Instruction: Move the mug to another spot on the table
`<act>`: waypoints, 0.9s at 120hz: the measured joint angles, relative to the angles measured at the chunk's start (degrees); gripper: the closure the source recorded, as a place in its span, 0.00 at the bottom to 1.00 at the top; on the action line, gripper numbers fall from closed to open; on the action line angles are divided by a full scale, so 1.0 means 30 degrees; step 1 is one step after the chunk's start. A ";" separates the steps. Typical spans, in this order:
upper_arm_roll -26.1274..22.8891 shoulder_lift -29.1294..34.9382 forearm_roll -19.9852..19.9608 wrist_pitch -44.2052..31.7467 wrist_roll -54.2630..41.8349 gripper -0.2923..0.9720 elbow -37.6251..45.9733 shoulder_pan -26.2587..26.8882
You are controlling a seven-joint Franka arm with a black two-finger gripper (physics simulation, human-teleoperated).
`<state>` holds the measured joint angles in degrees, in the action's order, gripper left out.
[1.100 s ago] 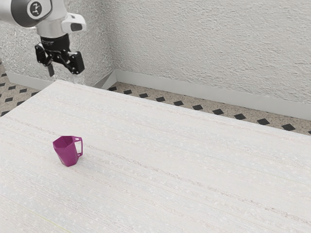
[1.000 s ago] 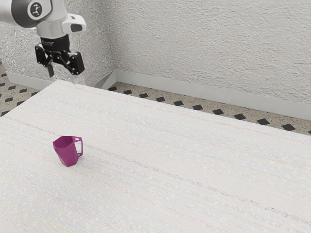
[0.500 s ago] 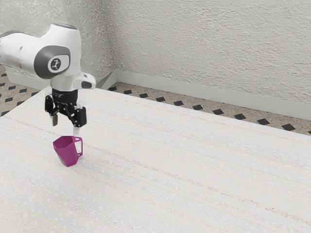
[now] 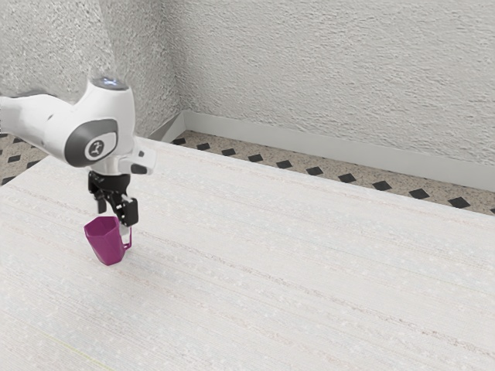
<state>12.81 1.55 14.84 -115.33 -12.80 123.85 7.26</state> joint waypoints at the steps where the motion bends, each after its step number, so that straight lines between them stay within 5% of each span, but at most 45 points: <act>1: 0.0001 -0.0049 0.0000 -0.0051 -0.0056 0.25 0.0000 -0.0016; 108: -0.0069 -0.4707 -0.0985 -0.1667 -0.5062 0.25 -0.3576 -0.2345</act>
<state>12.60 -12.57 11.89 -120.33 -27.98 113.12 0.23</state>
